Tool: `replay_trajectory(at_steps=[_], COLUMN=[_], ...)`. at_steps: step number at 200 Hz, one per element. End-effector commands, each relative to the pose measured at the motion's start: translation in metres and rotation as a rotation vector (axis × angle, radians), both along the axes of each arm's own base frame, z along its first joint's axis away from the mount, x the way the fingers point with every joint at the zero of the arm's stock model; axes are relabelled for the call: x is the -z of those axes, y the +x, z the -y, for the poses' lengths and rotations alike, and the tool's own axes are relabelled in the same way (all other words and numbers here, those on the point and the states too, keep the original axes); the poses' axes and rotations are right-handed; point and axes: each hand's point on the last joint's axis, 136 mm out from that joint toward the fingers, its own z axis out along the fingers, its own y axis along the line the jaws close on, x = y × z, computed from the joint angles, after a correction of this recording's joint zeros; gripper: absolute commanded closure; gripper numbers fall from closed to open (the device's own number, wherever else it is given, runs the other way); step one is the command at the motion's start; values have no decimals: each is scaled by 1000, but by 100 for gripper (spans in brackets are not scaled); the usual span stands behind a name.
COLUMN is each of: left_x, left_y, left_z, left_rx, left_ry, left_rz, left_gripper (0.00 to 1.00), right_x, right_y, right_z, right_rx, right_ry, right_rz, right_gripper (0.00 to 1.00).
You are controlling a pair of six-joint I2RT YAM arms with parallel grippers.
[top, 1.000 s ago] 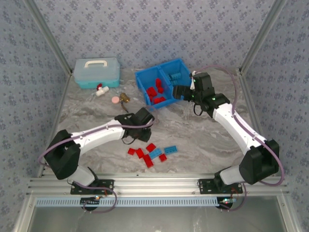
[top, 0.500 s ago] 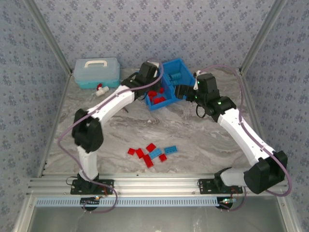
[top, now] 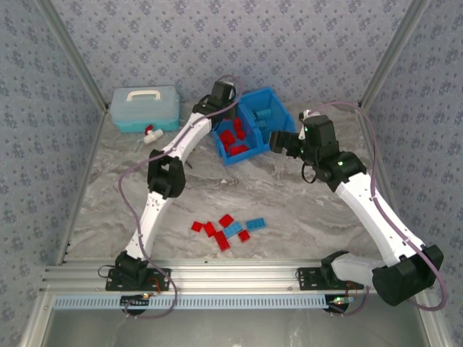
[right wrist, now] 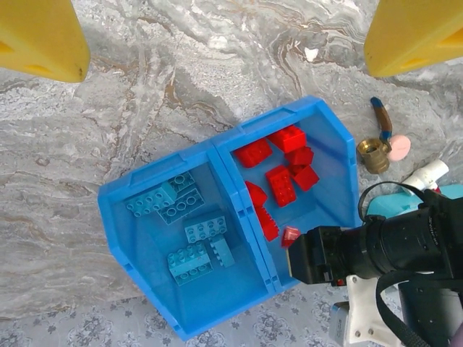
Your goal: Sort the legos into containers by color
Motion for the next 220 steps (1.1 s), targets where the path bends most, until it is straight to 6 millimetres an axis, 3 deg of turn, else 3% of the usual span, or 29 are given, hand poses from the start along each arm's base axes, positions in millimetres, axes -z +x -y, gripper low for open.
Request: replay_trajectory(at_steps=[1, 23, 38, 59, 72, 88, 110, 132, 154, 168, 183, 200, 220], left_x=[-41, -71, -96, -136, -146, -141, -112, -72, -35, -13, 14, 45, 72], left_y=[-12, -26, -47, -92, -125, -167, -230, -291, -343, -368, -389, -411, -433], left_z=[11, 15, 23, 27, 19, -2, -37, -74, -114, -128, -130, -114, -115], left_rx=[59, 88, 127, 171, 175, 148, 100, 48, -42, -73, -70, 15, 54], left_ry=[-34, -68, -88, -126, -152, -160, -76, 34, 67, 63, 11, -66, -27], left_rz=[28, 48, 64, 103, 103, 64, -6, -117, -267, -325, -400, -503, -571], left_gripper=[49, 48, 49, 49, 49, 49, 49, 49, 49, 49, 49, 48, 46], right_x=[-3, -3, -2, 2, 5, 6, 9, 16, 20, 24, 28, 30, 31], right_y=[-6, -3, -1, 2, 4, 7, 15, 24, 34, 39, 44, 45, 44], right_z=[8, 5, 2, 1, -1, -4, -12, -21, -33, -39, -44, -47, -48], right_rx=[24, 18, 12, 15, 16, 12, -8, -32, -60, -72, -81, -87, -93], right_ry=[-8, 8, 12, 10, 11, 20, 39, 52, 61, 65, 72, 73, 64], right_rz=[1, 5, 7, -1, -8, -7, -7, -13, -27, -36, -44, -56, -65], right_gripper=[0, 0, 0, 0, 0, 0, 0, 0, 0, 0, 0, 0, 0])
